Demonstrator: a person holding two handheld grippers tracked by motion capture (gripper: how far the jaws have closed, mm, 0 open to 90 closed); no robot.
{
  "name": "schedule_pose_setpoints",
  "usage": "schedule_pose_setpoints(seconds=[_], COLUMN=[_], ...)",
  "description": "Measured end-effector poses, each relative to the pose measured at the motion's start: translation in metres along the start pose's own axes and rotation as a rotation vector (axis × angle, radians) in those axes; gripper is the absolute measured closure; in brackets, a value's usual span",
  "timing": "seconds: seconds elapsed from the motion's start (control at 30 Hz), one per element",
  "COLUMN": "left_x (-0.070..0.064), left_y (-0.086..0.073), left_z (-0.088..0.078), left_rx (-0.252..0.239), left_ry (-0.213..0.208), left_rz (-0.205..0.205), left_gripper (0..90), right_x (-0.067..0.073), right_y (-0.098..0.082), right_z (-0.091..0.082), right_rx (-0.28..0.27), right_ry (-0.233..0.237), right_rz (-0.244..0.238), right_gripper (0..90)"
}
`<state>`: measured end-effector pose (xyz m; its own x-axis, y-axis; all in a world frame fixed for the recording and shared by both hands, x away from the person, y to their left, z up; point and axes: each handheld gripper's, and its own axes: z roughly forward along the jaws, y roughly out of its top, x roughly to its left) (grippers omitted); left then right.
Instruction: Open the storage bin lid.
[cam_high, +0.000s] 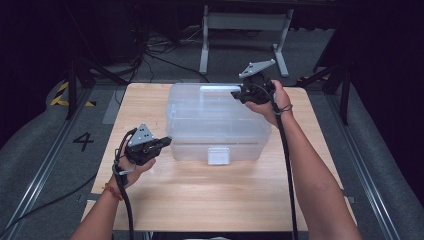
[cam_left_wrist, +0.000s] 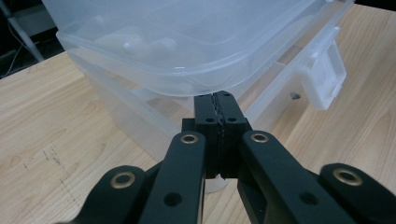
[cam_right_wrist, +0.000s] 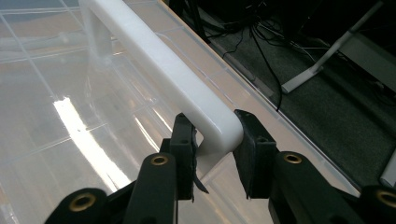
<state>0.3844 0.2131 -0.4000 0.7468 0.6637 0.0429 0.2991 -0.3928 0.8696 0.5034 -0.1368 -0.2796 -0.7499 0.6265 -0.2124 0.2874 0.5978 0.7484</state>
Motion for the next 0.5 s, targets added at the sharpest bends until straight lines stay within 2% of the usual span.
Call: schedule_pose_setpoints(seconds=[0.23, 0.37, 0.5], left_x=[0.000, -0.001, -0.001], left_y=[0.000, 0.000, 0.000], left_z=[0.001, 0.001, 0.001], left_rx=[0.001, -0.003, -0.002], left_ry=[0.006, 0.005, 0.013], left_rz=[0.001, 0.000, 0.005], left_gripper=[89.7, 89.7, 89.7], right_x=[0.001, 0.000, 0.000], right_y=[0.001, -0.001, -0.006], right_z=[-0.002, -0.010, -0.016], right_rx=[0.005, -0.018, -0.036], right_ry=[-0.007, -0.003, -0.022], right_rz=[-0.015, -0.005, -0.004], right_gripper=[70.2, 69.6, 68.3])
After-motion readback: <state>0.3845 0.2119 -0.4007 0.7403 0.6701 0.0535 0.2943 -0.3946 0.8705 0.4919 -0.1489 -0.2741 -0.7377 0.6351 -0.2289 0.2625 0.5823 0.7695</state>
